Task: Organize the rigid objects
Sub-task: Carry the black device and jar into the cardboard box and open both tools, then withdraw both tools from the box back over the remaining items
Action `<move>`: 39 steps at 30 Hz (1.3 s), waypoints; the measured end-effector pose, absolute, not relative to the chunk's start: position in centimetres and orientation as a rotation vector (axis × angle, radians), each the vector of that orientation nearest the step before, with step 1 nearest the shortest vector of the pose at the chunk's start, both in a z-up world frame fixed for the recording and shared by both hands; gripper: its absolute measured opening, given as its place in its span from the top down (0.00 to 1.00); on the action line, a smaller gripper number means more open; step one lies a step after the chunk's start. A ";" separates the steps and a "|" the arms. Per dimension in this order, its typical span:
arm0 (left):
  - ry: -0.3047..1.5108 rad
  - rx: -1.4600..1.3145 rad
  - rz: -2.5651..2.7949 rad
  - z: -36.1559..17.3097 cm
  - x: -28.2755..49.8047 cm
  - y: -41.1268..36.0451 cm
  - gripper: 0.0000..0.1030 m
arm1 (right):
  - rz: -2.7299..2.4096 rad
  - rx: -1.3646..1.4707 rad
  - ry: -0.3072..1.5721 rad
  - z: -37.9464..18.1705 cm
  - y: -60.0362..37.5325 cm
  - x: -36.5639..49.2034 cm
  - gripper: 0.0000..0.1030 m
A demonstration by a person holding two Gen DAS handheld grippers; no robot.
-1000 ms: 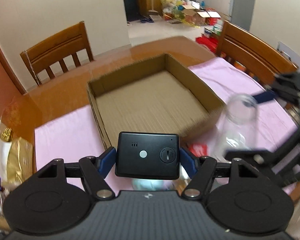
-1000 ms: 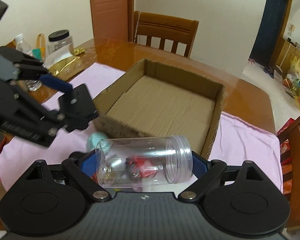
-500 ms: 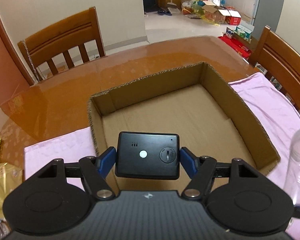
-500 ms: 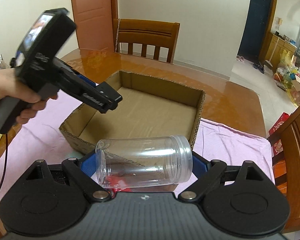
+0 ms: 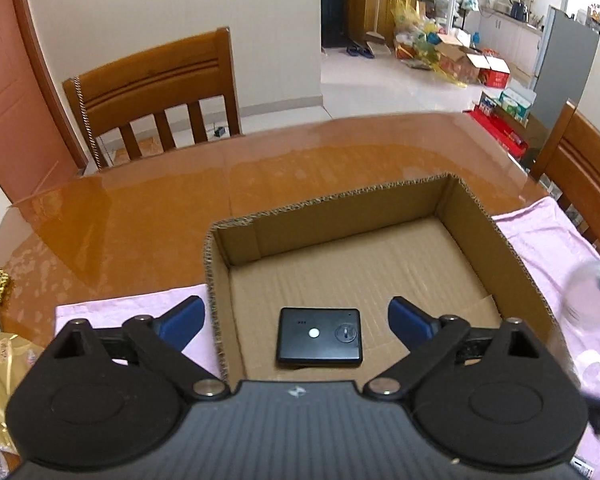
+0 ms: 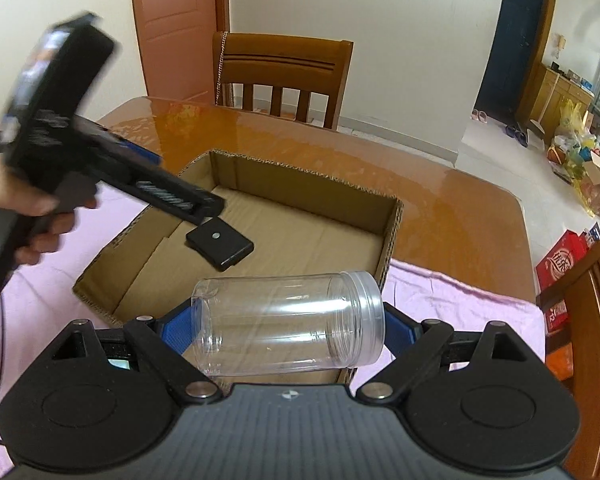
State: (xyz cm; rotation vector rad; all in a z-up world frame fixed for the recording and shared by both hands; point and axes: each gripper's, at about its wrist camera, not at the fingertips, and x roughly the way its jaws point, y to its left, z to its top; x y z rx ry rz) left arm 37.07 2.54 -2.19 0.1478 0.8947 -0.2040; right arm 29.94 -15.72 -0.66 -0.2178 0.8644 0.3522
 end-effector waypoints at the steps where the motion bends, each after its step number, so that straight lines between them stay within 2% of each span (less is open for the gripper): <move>1: 0.896 0.139 -0.204 -1.9 36.9 2.9 0.05 | 0.350 -0.219 0.865 -0.8 -15.7 30.5 0.09; 12: 0.845 0.123 -0.178 0.9 31.4 6.4 0.03 | 0.306 -0.219 0.871 -2.3 -14.0 36.9 0.09; 14: 0.839 0.124 -0.175 1.0 30.5 6.7 0.02 | 0.314 -0.215 0.850 -2.2 -13.5 37.4 0.00; 16: 0.832 0.131 -0.172 1.0 29.6 6.9 0.02 | 0.314 -0.246 0.835 -2.0 -13.0 37.3 0.00; 32: 0.838 0.142 -0.144 -1.3 21.9 6.5 0.01 | 0.275 -0.237 0.831 -0.8 -16.1 27.2 0.00; 39: 0.871 0.115 -0.161 -3.5 18.1 5.7 0.01 | 0.166 -0.189 0.893 -4.0 -19.5 21.1 0.00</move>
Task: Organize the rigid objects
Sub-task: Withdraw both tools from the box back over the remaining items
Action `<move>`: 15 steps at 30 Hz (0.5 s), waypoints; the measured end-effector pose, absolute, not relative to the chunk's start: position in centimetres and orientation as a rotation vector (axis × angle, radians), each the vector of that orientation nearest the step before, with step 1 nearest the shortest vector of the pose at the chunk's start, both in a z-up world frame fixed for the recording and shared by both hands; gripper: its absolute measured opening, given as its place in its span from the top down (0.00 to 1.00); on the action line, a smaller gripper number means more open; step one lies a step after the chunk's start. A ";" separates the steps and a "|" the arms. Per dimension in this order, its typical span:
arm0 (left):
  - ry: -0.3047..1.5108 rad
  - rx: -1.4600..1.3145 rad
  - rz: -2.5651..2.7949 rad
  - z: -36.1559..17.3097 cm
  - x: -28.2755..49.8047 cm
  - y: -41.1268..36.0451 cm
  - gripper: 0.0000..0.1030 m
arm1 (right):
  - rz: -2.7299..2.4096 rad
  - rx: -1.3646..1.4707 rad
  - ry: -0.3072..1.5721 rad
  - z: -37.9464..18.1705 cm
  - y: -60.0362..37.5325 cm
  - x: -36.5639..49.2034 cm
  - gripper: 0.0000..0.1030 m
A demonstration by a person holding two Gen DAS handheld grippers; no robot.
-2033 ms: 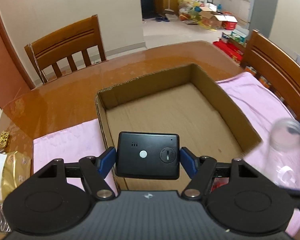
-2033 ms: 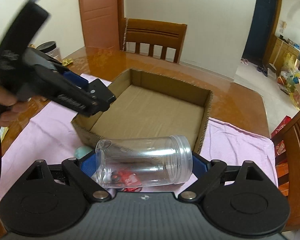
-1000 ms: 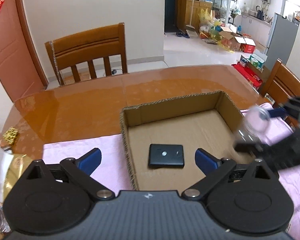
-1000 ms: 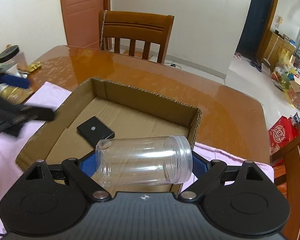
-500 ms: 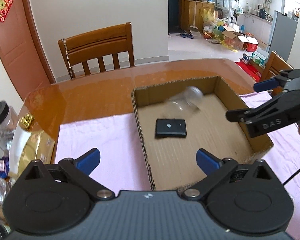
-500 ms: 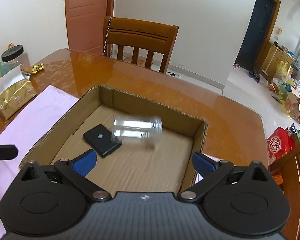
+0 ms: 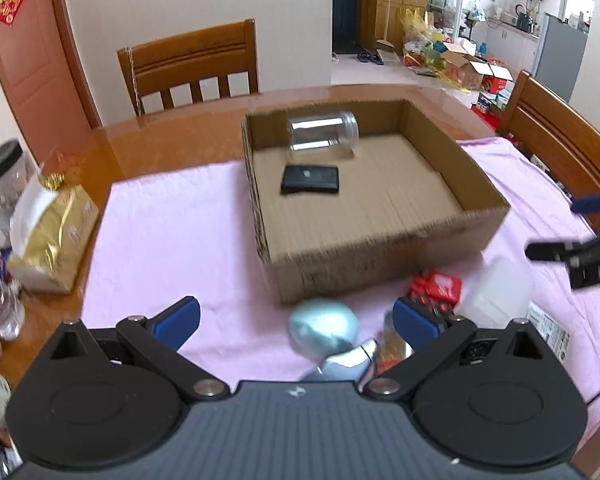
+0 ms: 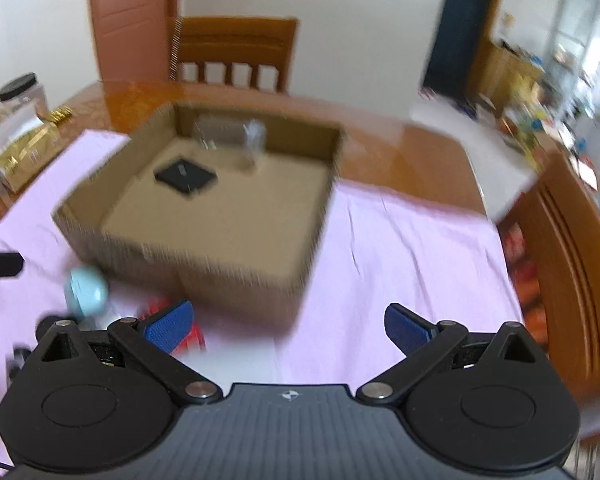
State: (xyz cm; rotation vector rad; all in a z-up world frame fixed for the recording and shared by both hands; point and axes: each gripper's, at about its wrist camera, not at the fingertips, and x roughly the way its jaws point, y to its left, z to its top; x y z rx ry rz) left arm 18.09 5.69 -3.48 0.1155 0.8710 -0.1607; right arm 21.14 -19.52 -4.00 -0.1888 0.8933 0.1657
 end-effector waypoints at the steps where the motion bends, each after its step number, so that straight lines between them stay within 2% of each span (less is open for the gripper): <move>1: 0.875 0.109 -0.160 -3.8 17.6 5.6 0.01 | 0.153 -0.172 0.910 -4.9 -20.0 20.2 0.00; 9: 0.936 0.059 -0.181 -7.0 15.3 5.2 0.01 | 0.097 -0.127 1.022 -11.1 -21.7 16.4 0.00; 15: 0.930 0.106 -0.167 -7.6 14.3 4.7 0.01 | 0.149 -0.061 1.092 -12.3 -21.3 15.3 0.00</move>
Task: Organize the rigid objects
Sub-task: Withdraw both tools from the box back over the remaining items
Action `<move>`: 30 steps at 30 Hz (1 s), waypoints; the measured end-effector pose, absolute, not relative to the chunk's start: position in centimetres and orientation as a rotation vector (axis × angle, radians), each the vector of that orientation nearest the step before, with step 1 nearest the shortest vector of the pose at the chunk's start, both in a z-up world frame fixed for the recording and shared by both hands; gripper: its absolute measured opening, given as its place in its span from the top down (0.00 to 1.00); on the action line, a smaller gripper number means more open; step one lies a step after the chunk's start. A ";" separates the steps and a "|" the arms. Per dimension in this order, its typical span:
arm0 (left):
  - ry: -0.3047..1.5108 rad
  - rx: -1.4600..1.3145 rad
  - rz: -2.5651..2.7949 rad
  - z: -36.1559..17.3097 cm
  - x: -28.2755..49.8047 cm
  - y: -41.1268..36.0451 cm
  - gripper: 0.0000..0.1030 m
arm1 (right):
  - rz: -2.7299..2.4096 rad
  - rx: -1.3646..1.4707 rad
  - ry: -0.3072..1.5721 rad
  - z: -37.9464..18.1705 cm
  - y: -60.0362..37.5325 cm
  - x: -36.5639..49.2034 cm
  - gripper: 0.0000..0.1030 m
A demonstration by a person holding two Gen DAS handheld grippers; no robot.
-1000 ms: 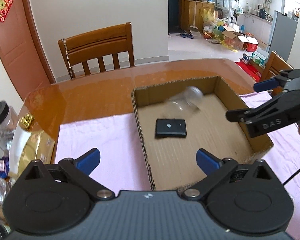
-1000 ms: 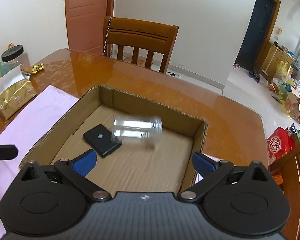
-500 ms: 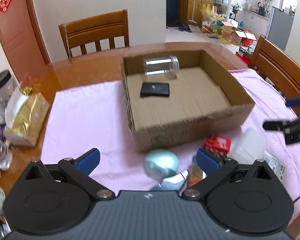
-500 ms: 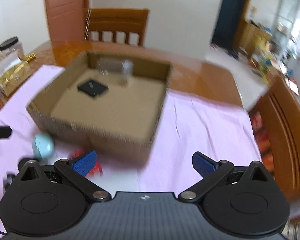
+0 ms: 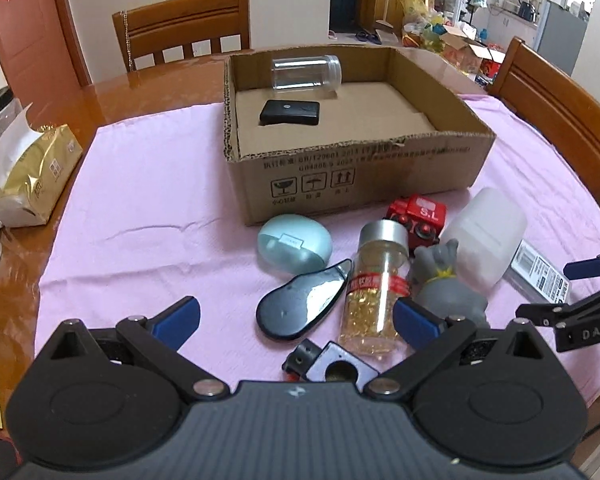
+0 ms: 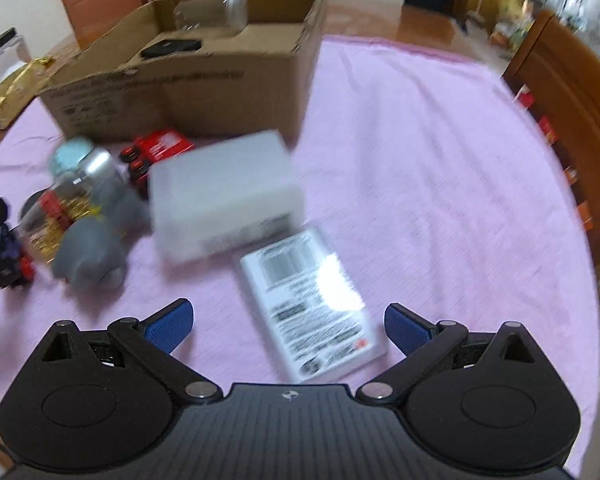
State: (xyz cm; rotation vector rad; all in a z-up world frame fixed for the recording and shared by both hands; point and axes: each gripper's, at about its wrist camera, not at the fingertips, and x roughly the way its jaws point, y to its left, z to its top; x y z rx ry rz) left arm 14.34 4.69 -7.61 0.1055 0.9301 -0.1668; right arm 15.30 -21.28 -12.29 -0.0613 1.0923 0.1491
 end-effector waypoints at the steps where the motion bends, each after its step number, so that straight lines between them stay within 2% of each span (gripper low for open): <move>1: 0.929 0.107 -0.169 -7.6 14.2 4.7 0.01 | 0.155 -0.059 1.095 -12.4 -21.0 15.1 0.00; 19: 0.985 0.088 -0.170 -10.2 12.8 5.9 0.01 | 0.255 -0.065 1.162 -12.8 -16.7 10.9 0.00; 30: 1.042 0.062 0.054 -11.1 10.5 9.2 0.01 | 0.320 -0.125 1.153 -12.4 -18.5 11.0 0.00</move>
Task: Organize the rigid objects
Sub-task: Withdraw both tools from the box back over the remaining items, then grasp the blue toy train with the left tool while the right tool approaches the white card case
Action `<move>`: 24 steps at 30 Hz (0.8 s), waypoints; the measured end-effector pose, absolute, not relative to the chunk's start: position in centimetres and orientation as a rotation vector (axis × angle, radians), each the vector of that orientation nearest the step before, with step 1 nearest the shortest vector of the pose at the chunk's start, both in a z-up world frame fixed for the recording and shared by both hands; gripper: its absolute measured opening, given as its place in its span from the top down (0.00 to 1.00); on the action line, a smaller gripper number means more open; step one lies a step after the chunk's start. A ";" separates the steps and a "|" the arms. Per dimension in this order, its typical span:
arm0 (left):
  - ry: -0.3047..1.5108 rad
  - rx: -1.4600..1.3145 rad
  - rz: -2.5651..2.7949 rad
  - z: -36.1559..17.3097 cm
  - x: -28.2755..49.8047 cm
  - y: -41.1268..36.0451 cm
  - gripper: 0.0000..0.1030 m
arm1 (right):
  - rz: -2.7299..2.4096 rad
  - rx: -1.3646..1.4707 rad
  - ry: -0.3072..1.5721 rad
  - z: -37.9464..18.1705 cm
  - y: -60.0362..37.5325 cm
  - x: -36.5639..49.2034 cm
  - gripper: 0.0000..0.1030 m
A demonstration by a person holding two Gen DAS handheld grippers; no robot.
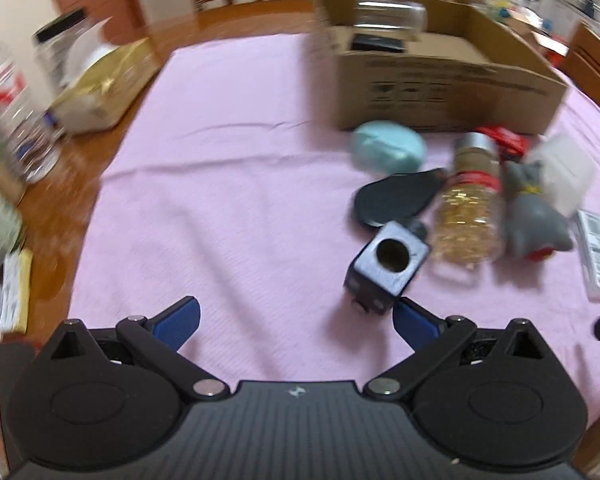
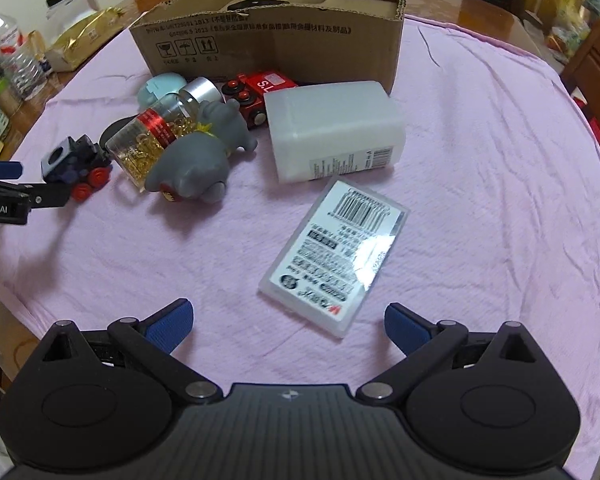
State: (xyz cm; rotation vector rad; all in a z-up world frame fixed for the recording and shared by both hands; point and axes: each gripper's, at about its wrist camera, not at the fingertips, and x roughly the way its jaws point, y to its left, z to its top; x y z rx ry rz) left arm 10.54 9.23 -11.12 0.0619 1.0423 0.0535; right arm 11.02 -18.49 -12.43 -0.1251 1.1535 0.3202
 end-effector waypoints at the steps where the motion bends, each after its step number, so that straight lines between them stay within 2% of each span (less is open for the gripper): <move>1: 1.047 0.055 0.080 -11.2 10.6 9.4 0.01 | 0.328 -0.142 1.145 -12.3 -18.7 11.1 0.00; 14: 0.959 0.015 0.132 -9.8 13.9 9.4 0.01 | 0.383 -0.188 1.103 -11.5 -19.7 13.3 0.00; 24: 0.976 0.011 0.041 -9.4 14.0 8.6 0.01 | 0.497 -0.276 1.043 -12.2 -19.1 15.6 0.00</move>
